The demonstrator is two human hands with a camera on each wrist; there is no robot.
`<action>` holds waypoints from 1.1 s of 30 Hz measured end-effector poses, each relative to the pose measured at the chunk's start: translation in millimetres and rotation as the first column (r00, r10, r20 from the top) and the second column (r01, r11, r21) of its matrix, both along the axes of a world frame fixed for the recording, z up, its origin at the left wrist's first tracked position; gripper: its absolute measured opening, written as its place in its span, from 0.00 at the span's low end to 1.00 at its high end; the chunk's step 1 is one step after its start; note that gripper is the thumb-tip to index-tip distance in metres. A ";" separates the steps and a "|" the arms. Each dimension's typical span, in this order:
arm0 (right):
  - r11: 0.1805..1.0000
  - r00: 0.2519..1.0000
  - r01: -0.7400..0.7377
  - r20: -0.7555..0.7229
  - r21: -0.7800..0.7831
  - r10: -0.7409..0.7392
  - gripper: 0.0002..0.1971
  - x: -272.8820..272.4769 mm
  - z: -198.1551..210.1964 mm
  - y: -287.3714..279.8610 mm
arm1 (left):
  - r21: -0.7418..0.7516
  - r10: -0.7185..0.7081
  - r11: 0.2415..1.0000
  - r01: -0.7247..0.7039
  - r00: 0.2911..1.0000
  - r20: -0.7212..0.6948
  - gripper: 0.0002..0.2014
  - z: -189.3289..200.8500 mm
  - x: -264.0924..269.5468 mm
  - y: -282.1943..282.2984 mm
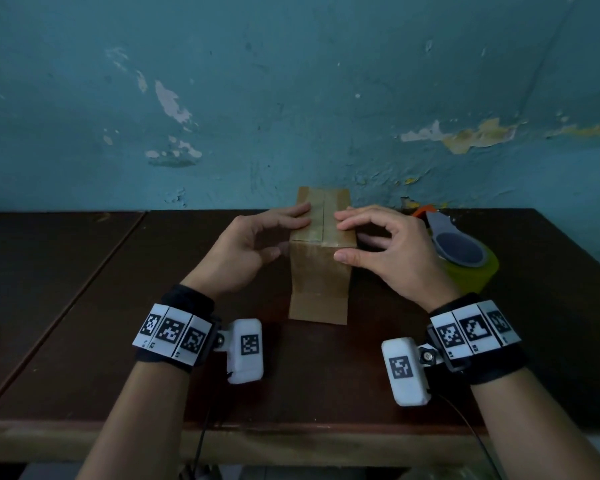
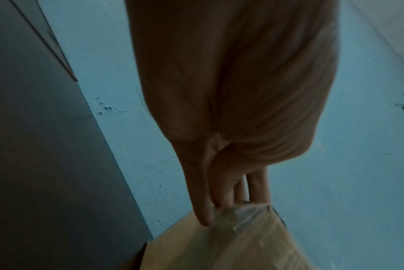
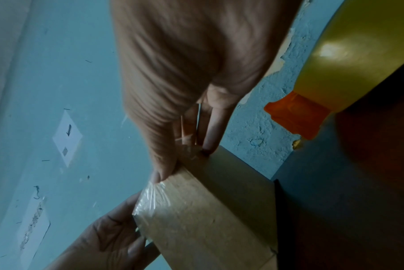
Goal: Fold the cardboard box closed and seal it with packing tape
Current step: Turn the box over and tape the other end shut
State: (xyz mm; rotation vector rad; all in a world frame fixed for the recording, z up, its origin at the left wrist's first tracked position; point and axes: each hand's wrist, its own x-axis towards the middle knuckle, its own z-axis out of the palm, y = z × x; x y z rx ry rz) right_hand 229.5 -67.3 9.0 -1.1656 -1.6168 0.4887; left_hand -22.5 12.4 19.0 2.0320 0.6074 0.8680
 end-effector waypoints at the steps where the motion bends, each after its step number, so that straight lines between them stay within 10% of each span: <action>1: 1.000 1.000 0.000 -0.002 -0.001 0.000 0.19 -0.1 0.0 0.1 | 0.000 0.003 1.000 -0.003 1.000 0.001 0.30 -0.6 -0.8 0.9; 33: 1.000 1.000 0.012 0.010 -0.009 -0.012 0.18 -5.4 -0.2 1.9 | 0.141 0.177 0.974 -0.180 0.984 0.033 0.26 -10.7 8.7 3.5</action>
